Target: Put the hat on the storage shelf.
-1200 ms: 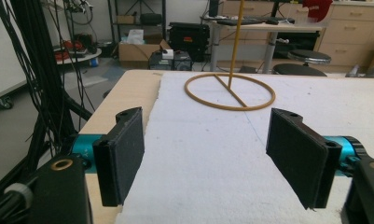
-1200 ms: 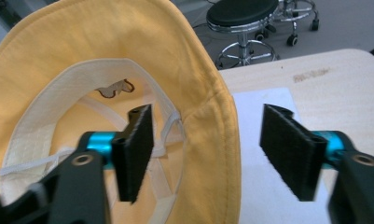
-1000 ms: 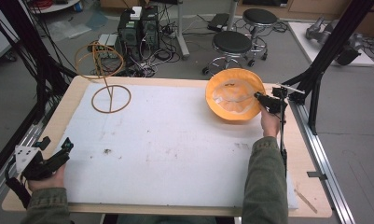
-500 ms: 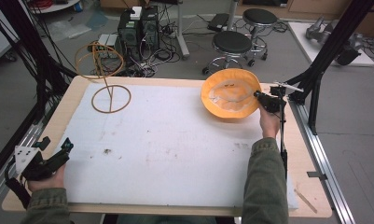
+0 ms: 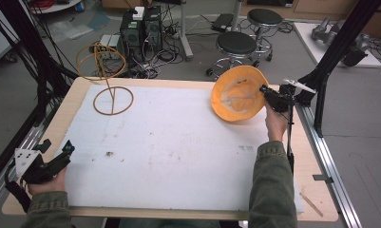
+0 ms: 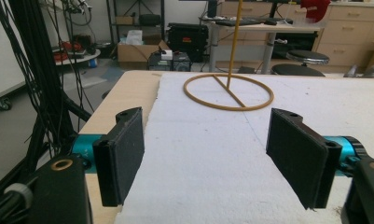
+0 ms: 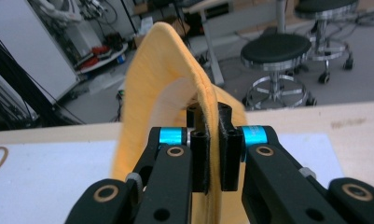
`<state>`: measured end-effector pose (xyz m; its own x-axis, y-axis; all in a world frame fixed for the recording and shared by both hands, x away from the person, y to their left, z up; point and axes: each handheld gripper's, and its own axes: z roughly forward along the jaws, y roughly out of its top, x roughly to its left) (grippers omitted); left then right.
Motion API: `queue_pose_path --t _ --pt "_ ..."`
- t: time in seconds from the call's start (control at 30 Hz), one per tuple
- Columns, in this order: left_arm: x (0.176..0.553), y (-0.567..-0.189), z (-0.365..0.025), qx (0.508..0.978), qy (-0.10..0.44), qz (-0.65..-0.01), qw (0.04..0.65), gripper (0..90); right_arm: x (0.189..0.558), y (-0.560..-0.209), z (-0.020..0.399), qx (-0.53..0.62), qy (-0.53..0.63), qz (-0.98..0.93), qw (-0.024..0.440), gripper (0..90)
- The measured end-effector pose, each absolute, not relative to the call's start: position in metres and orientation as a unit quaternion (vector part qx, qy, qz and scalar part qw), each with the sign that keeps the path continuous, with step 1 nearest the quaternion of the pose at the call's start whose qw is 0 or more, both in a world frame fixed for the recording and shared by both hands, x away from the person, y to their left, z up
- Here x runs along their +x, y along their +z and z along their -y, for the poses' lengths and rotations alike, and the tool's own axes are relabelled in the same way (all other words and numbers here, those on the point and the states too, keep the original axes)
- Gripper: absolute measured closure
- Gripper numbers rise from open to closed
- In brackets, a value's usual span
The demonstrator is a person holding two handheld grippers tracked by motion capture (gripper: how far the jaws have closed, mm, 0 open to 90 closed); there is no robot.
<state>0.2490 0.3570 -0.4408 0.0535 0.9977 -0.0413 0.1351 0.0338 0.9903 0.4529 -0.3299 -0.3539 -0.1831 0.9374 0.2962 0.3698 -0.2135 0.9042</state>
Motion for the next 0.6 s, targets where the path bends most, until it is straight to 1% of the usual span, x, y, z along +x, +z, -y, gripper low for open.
queue_pose_path --t 0.07,0.1,0.13,0.23,0.3,0.33,0.6 --pt "0.249 -0.441 -0.357 0.536 0.442 -0.527 0.489 28.0 0.45 -0.349 0.329 0.566 0.532 -0.562 0.285 85.8" --pt "0.249 -0.441 -0.357 0.536 0.441 -0.528 0.49 28.0 0.446 -0.344 0.327 0.553 0.542 -0.558 0.299 85.8" --pt "0.249 -0.441 -0.357 0.535 0.441 -0.528 0.49 28.0 0.446 -0.344 0.327 0.553 0.542 -0.558 0.299 85.8" --pt "0.249 -0.441 -0.358 0.535 0.441 -0.528 0.491 28.0 0.437 -0.333 0.322 0.516 0.574 -0.546 0.326 85.8" --pt "0.249 -0.441 -0.358 0.535 0.44 -0.528 0.491 28.0 0.435 -0.33 0.321 0.508 0.582 -0.541 0.332 85.8" --pt "0.249 -0.441 -0.358 0.535 0.44 -0.528 0.491 28.0 0.431 -0.326 0.318 0.493 0.598 -0.531 0.342 85.7" --pt "0.248 -0.441 -0.357 0.534 0.439 -0.528 0.493 28.0 0.419 -0.311 0.31 0.446 0.655 -0.505 0.342 85.7"
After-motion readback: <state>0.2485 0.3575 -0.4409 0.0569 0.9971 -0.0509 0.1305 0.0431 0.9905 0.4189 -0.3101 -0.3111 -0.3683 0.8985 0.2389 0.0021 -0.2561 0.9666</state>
